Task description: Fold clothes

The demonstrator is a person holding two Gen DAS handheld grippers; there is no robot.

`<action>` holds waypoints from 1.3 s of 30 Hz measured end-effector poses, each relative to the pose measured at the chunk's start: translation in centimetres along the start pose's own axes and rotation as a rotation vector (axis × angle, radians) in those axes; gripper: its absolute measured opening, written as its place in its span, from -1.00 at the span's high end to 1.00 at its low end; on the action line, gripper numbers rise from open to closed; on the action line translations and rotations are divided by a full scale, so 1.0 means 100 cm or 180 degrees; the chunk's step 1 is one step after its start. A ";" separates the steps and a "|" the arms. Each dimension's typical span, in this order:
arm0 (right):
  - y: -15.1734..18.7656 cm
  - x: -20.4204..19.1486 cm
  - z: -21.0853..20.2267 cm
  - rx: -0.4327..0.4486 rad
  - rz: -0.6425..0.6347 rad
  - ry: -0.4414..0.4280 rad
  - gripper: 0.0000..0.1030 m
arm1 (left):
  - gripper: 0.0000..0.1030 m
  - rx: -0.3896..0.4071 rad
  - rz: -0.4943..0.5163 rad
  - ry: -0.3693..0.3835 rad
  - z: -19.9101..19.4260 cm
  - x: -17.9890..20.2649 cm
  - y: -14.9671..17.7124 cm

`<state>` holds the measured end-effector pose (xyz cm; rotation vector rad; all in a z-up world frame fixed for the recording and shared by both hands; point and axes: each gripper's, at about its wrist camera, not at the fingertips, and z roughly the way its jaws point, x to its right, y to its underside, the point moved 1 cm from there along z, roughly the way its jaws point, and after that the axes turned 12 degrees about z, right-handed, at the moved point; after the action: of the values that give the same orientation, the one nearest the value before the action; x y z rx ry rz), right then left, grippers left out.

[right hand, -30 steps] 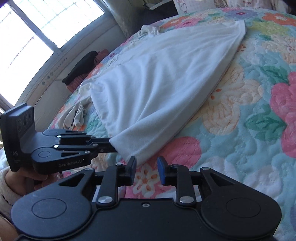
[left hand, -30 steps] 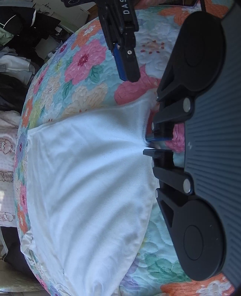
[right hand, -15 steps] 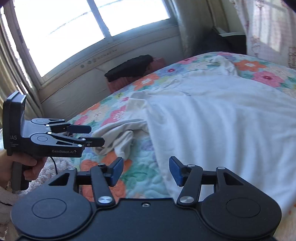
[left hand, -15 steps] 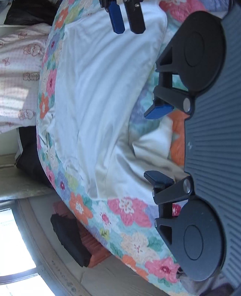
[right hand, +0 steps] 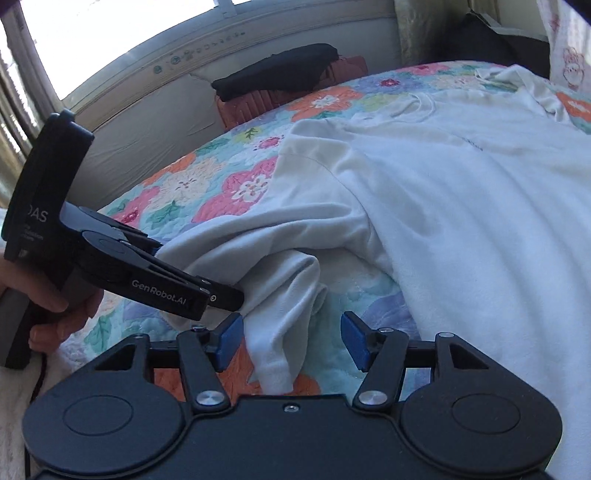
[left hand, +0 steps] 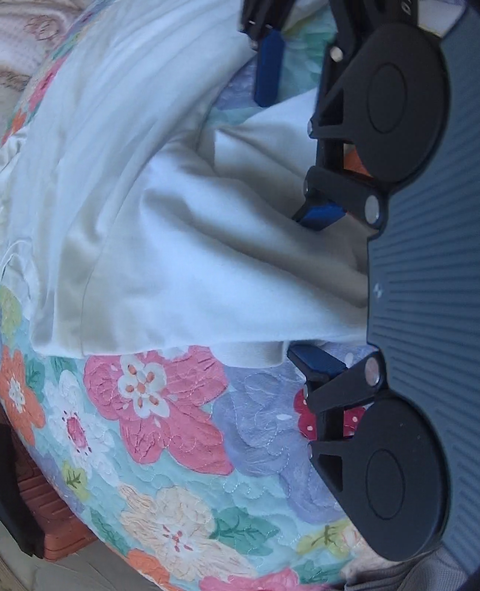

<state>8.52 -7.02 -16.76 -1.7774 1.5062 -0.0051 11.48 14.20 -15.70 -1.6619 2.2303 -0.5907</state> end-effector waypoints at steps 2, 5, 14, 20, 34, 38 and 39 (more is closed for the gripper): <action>0.007 0.000 0.010 0.0065 -0.0030 0.0041 0.42 | 0.57 0.0274 -0.0128 0.0098 -0.010 -0.008 0.000; 0.015 -0.002 0.002 0.0175 0.0162 -0.0252 0.82 | 0.66 0.0791 -0.0242 0.0205 -0.032 -0.017 0.000; 0.025 -0.053 -0.035 -0.0131 0.0027 -0.1193 0.83 | 0.69 0.1851 -0.0886 0.0600 -0.082 -0.061 0.016; 0.035 -0.076 -0.041 -0.0258 -0.0312 -0.1092 0.83 | 0.68 0.1741 -0.1012 0.0606 -0.070 -0.068 0.015; -0.003 -0.044 -0.074 0.0266 -0.0111 -0.0234 0.83 | 0.04 0.1457 -0.0948 0.0374 -0.121 -0.047 0.042; -0.026 -0.055 -0.096 0.0317 0.0016 -0.0489 0.83 | -0.06 0.1594 -0.0599 0.0403 -0.150 -0.029 0.051; -0.032 -0.059 -0.100 0.0314 0.0041 -0.0563 0.83 | -0.12 0.1610 -0.0524 0.0419 -0.156 -0.024 0.054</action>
<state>4.67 -7.64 -5.36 -1.6450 1.3674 0.0809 0.37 20.14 -4.80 -1.5737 1.8201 -1.2199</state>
